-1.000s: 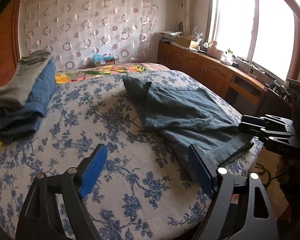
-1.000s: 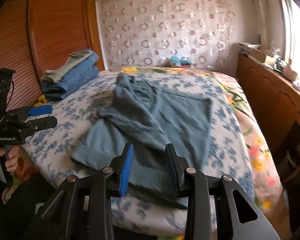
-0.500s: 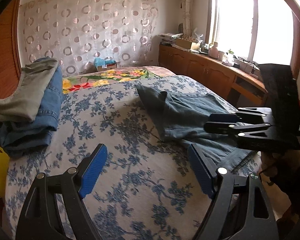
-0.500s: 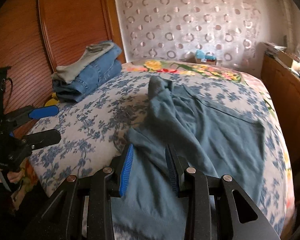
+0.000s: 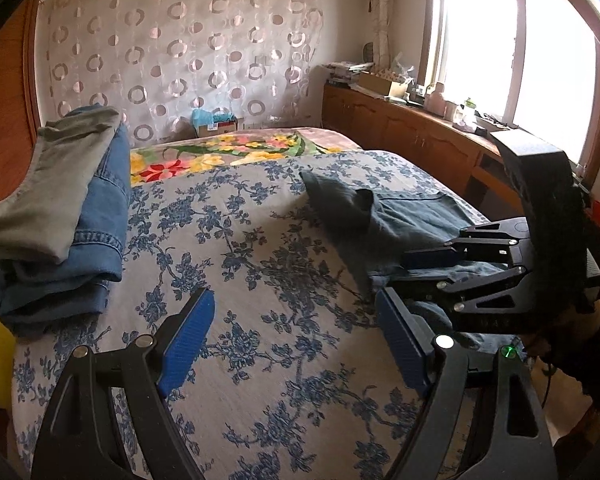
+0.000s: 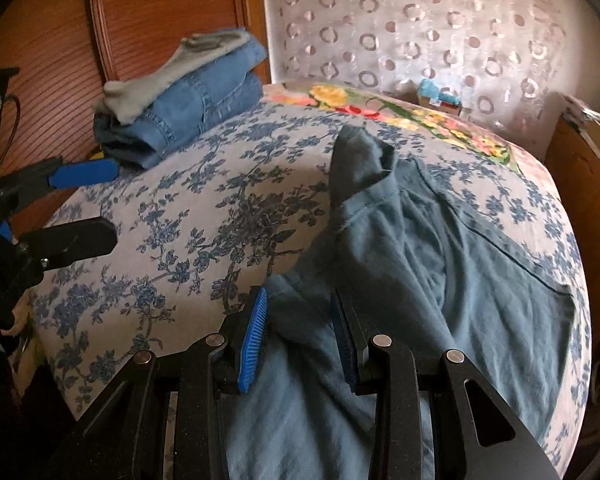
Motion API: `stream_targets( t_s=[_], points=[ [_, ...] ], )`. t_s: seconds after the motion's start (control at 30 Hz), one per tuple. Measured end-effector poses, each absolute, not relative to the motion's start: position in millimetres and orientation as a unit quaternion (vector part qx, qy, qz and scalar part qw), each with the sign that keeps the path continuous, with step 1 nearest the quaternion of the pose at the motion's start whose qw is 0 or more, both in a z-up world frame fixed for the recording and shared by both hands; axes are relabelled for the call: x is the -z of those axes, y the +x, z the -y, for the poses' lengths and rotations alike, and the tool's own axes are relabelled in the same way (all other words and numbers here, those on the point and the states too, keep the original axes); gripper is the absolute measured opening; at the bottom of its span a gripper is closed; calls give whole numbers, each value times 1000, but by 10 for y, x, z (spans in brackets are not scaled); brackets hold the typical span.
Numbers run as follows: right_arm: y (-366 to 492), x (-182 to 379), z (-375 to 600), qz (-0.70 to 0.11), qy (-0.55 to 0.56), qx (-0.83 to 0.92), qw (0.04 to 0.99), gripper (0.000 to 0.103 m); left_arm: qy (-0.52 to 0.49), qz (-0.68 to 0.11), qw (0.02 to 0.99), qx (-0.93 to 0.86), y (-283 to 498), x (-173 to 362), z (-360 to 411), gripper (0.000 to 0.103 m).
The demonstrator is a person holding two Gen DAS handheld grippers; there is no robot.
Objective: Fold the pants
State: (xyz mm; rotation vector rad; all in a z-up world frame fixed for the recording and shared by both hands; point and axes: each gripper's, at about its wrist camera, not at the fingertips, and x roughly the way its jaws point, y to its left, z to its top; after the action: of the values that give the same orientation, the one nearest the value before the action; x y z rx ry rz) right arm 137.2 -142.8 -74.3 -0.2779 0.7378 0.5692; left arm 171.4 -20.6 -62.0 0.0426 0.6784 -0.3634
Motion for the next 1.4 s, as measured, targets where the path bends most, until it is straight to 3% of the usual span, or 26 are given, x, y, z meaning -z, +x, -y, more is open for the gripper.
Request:
stream_targets(
  t_s=[0.37, 0.4, 0.43, 0.47, 0.63, 1.4],
  points=[
    [1522, 871, 1224, -369, -169, -275, 871, 34, 18, -341, 923, 176, 1775, 687, 180, 83],
    [1533, 861, 1231, -370, -166, -276, 871, 32, 17, -341, 923, 176, 1775, 688, 180, 83],
    [1543, 853, 1245, -371, -161, -277, 872, 16, 17, -341, 923, 176, 1776, 689, 180, 83],
    [1555, 845, 1265, -370, -159, -272, 874, 10, 17, -341, 923, 176, 1775, 689, 179, 83],
    [1568, 677, 1513, -347, -110, -251, 897, 6, 11, -342, 922, 180, 1791, 693, 215, 83],
    [1840, 199, 2632, -308, -68, -143, 938, 4, 31, -351, 909, 222, 1911, 756, 800, 83]
  ],
)
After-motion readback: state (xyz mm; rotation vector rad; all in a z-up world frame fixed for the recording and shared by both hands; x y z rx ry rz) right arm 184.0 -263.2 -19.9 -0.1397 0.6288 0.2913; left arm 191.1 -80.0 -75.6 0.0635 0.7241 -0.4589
